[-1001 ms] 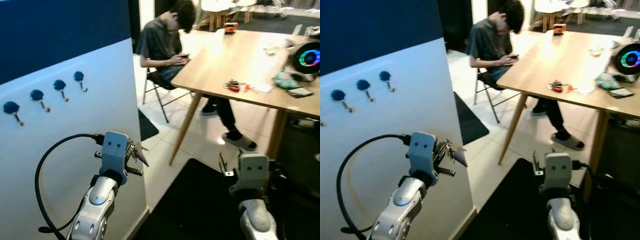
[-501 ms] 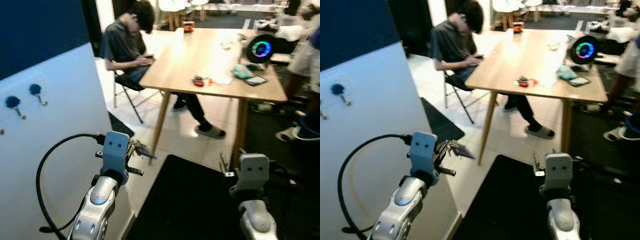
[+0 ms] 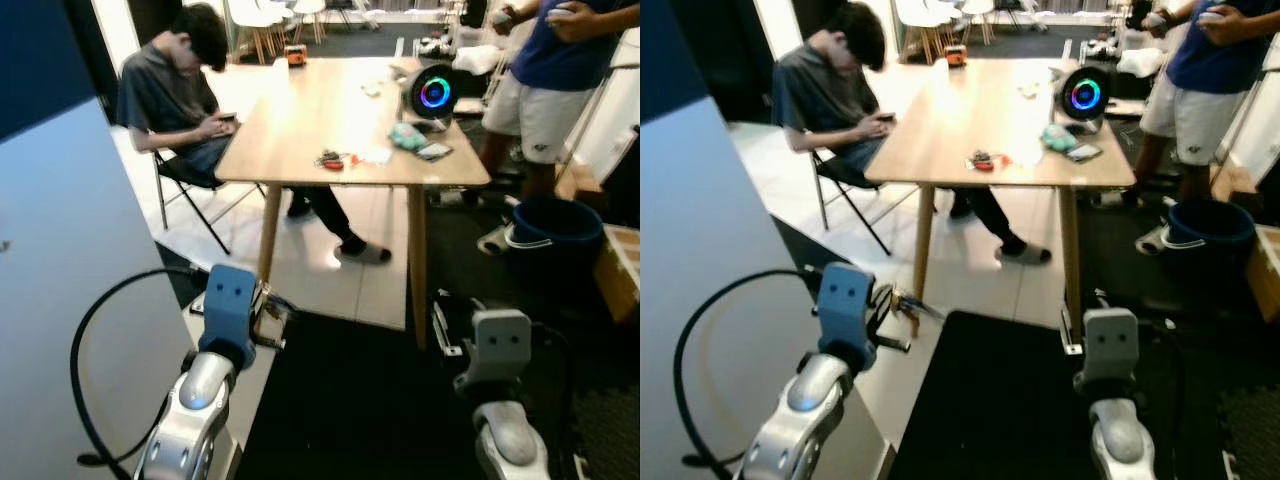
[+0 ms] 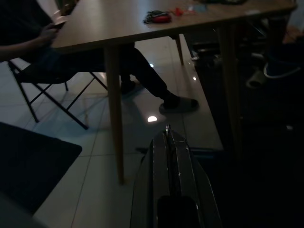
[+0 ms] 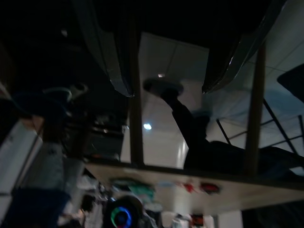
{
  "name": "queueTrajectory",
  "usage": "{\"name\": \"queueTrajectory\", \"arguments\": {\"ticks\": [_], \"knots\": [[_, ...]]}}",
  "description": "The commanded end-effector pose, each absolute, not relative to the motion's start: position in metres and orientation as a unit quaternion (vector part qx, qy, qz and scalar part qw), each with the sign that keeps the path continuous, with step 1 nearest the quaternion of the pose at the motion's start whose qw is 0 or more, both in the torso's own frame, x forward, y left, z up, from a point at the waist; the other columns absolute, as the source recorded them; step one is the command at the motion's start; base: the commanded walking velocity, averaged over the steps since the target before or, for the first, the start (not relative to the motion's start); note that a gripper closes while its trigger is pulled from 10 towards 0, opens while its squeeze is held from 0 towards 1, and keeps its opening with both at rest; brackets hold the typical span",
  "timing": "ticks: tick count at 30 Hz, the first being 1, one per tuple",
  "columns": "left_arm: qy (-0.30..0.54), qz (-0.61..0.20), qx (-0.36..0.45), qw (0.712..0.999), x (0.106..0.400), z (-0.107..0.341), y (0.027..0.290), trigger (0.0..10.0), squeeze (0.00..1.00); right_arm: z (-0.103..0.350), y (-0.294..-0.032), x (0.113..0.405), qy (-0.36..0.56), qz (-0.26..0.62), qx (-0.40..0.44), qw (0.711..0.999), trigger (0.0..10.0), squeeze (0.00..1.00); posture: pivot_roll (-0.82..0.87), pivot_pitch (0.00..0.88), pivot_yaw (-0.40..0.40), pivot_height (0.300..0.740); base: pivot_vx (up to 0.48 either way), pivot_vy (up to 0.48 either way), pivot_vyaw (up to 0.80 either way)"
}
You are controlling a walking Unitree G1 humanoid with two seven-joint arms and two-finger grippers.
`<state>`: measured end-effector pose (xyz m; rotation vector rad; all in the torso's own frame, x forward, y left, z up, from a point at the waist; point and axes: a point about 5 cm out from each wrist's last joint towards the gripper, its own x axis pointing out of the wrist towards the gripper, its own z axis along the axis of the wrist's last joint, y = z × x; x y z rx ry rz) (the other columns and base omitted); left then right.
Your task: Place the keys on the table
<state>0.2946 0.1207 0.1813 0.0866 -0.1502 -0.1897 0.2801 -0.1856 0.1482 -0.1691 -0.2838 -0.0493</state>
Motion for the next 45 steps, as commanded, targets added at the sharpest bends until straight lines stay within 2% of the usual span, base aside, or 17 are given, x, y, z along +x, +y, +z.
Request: {"name": "queueTrajectory", "arguments": {"ticks": [1,11,33,45], "knots": [[-0.07,-0.096,0.048,0.992,0.2939,0.179,0.1206,10.0,0.0,0.1432,-0.1866,0.2785,-0.13,-0.027,-0.086,0.987,10.0,0.0,-0.03,0.182,0.09,0.74,0.0,0.0,-0.54],[-0.07,-0.096,0.048,0.992,0.2937,0.1785,0.1203,10.0,0.0,0.1434,-0.1863,0.2792,-0.131,-0.025,-0.087,0.987,10.0,0.0,-0.03,0.177,0.087,0.74,0.0,0.0,-0.55],[-0.087,-0.103,0.047,0.99,0.294,0.1832,0.1183,10.0,0.0,0.144,-0.1846,0.2815,-0.133,-0.021,-0.09,0.987,10.0,0.0,-0.02,0.171,0.087,0.74,0.0,0.0,0.0],[-0.086,-0.1,0.048,0.99,0.2945,0.183,0.119,10.0,0.0,0.1435,-0.1848,0.2811,-0.132,-0.022,-0.085,0.987,10.0,0.0,-0.02,0.173,0.088,0.74,0.333,0.0,0.0]]}}
